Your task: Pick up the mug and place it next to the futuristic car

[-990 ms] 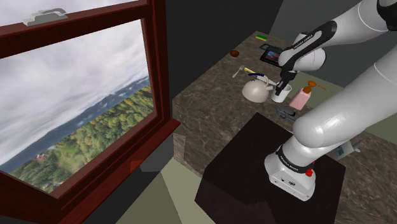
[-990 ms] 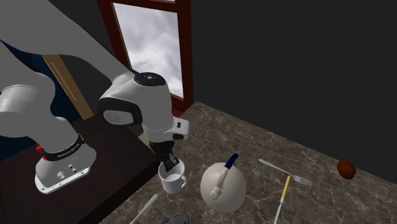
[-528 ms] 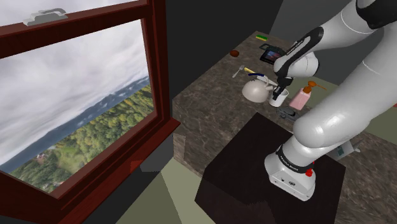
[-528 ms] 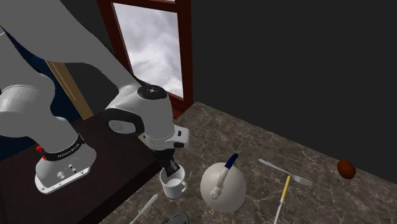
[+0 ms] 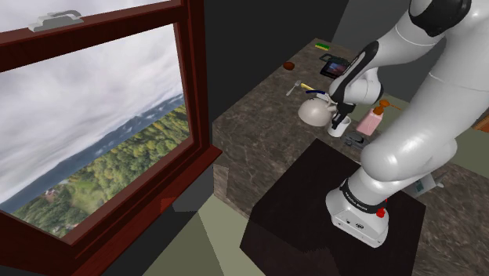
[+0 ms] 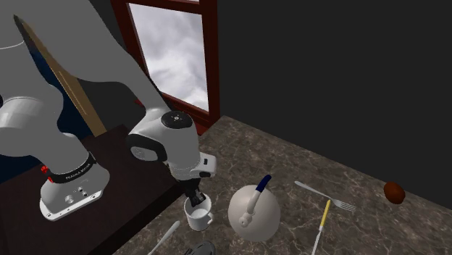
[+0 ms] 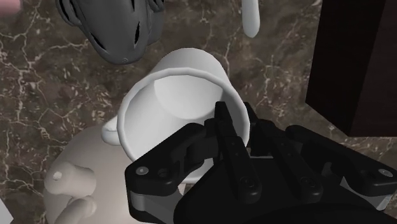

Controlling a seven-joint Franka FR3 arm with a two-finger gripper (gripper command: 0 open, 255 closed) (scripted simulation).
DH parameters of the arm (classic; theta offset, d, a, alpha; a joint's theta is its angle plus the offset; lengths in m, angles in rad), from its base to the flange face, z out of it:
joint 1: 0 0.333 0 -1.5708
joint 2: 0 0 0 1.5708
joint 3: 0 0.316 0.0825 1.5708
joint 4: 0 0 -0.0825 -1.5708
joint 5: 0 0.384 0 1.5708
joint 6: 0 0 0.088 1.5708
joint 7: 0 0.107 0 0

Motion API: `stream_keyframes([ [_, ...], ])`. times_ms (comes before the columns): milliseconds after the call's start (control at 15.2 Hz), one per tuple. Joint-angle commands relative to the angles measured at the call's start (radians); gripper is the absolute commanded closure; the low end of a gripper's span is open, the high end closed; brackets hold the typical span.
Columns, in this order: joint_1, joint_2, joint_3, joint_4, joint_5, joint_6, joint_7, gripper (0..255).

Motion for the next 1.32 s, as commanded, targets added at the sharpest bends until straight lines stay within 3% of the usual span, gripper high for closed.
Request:
stream_keyframes([
  [0, -0.018, 0.039, 0.028, 0.006, 0.046, 0.03, -0.031, 255],
  [462, -0.109, 0.159, 0.146, 0.031, 0.164, 0.124, -0.112, 255],
  [990, -0.11, 0.159, 0.147, 0.031, 0.163, 0.124, -0.111, 255],
  [1056, -0.11, 0.159, 0.147, 0.031, 0.163, 0.124, -0.111, 0],
  [1254, -0.11, 0.159, 0.147, 0.03, 0.163, 0.124, -0.111, 0],
])
